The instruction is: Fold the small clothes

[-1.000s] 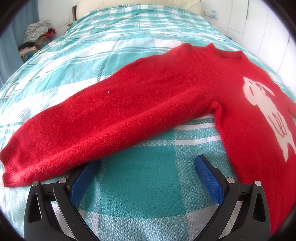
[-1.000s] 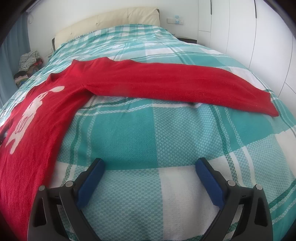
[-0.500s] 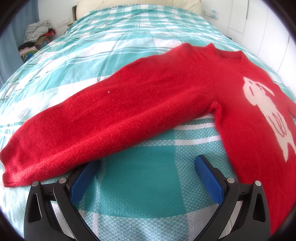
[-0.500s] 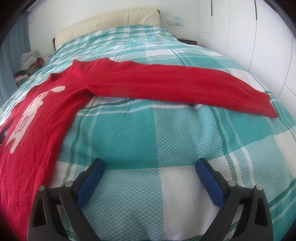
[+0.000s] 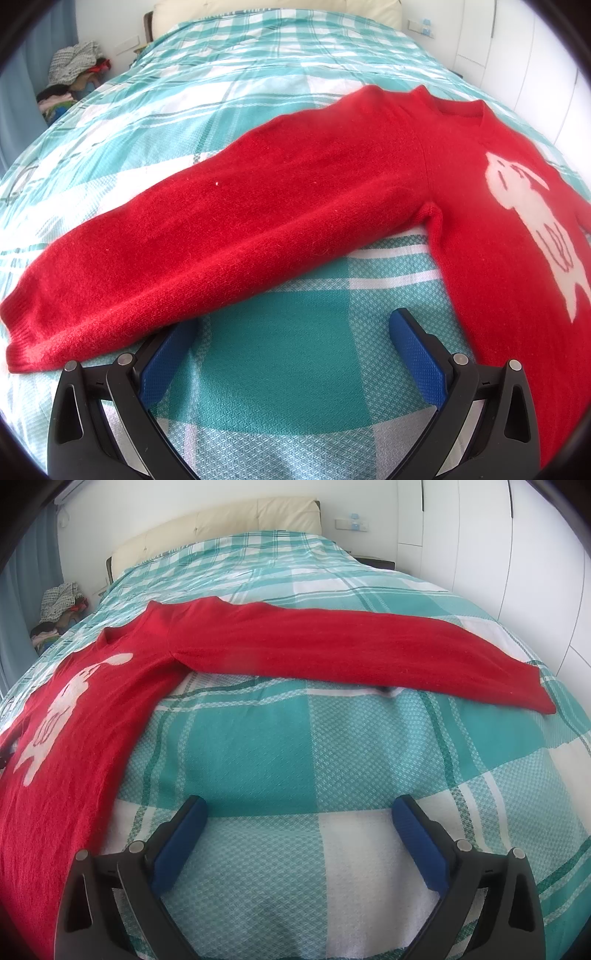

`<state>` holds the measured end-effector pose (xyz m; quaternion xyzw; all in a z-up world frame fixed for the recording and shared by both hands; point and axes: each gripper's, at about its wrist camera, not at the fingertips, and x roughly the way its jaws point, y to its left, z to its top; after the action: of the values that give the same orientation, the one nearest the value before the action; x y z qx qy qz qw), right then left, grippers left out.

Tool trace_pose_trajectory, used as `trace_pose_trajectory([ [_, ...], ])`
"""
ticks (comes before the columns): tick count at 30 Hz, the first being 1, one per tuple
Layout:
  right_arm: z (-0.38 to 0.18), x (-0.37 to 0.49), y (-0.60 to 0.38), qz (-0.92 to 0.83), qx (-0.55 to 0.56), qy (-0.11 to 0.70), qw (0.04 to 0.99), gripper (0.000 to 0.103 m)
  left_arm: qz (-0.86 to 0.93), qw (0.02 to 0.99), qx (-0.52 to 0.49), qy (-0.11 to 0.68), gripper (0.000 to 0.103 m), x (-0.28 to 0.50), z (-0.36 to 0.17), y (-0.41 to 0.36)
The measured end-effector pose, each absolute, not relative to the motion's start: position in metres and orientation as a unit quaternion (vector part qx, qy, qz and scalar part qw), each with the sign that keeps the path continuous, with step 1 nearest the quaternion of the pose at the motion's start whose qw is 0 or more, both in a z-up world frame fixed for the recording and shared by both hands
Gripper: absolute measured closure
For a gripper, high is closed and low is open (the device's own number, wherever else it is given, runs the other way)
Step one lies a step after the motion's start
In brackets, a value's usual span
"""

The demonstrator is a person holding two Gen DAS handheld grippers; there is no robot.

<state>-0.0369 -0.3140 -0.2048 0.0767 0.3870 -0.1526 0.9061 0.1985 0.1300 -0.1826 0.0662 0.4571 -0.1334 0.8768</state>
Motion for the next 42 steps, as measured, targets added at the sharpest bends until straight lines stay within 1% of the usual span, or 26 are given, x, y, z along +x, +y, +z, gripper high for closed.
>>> trace_pose_trajectory([
  [12, -0.205, -0.037, -0.317, -0.149, 0.083, 0.384, 0.907, 0.003, -0.126, 0.88, 0.061, 0.454, 0.0, 0.197, -0.183, 0.13],
  [16, -0.197, -0.044, -0.323, -0.128, 0.108, 0.377, 0.911, 0.003, -0.118, 0.876, 0.059, 0.463, 0.001, 0.197, -0.177, 0.13],
  [19, -0.172, -0.066, -0.349, -0.106, 0.192, 0.341, 0.914, 0.004, -0.099, 0.882, 0.036, 0.459, 0.001, 0.179, -0.154, 0.139],
  [22, -0.148, -0.095, -0.402, -0.103, 0.311, 0.276, 0.904, 0.004, -0.102, 0.901, 0.021, 0.422, 0.001, 0.144, -0.119, 0.148],
  [24, -0.145, -0.109, -0.444, -0.107, 0.401, 0.236, 0.878, 0.005, -0.089, 0.913, 0.029, 0.397, 0.001, 0.12, -0.096, 0.149],
  [26, -0.156, -0.113, -0.482, -0.104, 0.481, 0.205, 0.846, 0.007, -0.078, 0.923, 0.022, 0.377, 0.001, 0.1, -0.077, 0.15],
  [27, -0.165, -0.113, -0.498, -0.106, 0.512, 0.196, 0.83, 0.013, -0.075, 0.925, 0.015, 0.371, 0.001, 0.091, -0.07, 0.149],
  [28, -0.175, -0.112, -0.513, -0.116, 0.532, 0.194, 0.816, 0.017, -0.071, 0.928, 0.008, 0.366, 0.001, 0.083, -0.065, 0.149],
  [30, -0.188, -0.113, -0.534, -0.145, 0.549, 0.178, 0.804, 0.035, -0.062, 0.931, -0.004, 0.36, 0.001, 0.072, -0.057, 0.148],
  [31, -0.192, -0.113, -0.543, -0.152, 0.557, 0.167, 0.8, 0.038, -0.058, 0.932, -0.008, 0.358, 0.001, 0.068, -0.055, 0.149],
  [32, -0.195, -0.113, -0.549, -0.162, 0.56, 0.157, 0.797, 0.044, -0.055, 0.932, -0.009, 0.358, 0.001, 0.065, -0.053, 0.149],
  [34, -0.196, -0.111, -0.559, -0.169, 0.561, 0.141, 0.798, 0.046, -0.052, 0.933, -0.007, 0.355, 0.001, 0.061, -0.052, 0.149],
  [35, -0.198, -0.107, -0.563, -0.168, 0.563, 0.142, 0.796, 0.046, -0.054, 0.934, -0.005, 0.354, 0.001, 0.062, -0.052, 0.149],
  [37, -0.2, -0.096, -0.568, -0.169, 0.558, 0.159, 0.796, 0.05, -0.058, 0.933, -0.001, 0.355, 0.001, 0.063, -0.056, 0.148],
  [38, -0.2, -0.09, -0.569, -0.17, 0.552, 0.171, 0.798, 0.058, -0.057, 0.931, 0.001, 0.361, 0.001, 0.065, -0.06, 0.147],
  [39, -0.2, -0.083, -0.57, -0.174, 0.545, 0.193, 0.797, 0.075, -0.055, 0.928, 0.003, 0.368, 0.001, 0.068, -0.063, 0.146],
  [40, -0.199, -0.077, -0.571, -0.189, 0.534, 0.218, 0.795, 0.09, -0.053, 0.926, 0.003, 0.373, 0.001, 0.068, -0.064, 0.144],
  [41, -0.195, -0.073, -0.569, -0.196, 0.526, 0.23, 0.795, 0.099, -0.052, 0.926, 0.001, 0.373, 0.001, 0.067, -0.065, 0.143],
  [42, -0.184, -0.069, -0.565, -0.199, 0.513, 0.235, 0.801, 0.099, -0.052, 0.928, -0.003, 0.369, 0.001, 0.066, -0.063, 0.144],
])
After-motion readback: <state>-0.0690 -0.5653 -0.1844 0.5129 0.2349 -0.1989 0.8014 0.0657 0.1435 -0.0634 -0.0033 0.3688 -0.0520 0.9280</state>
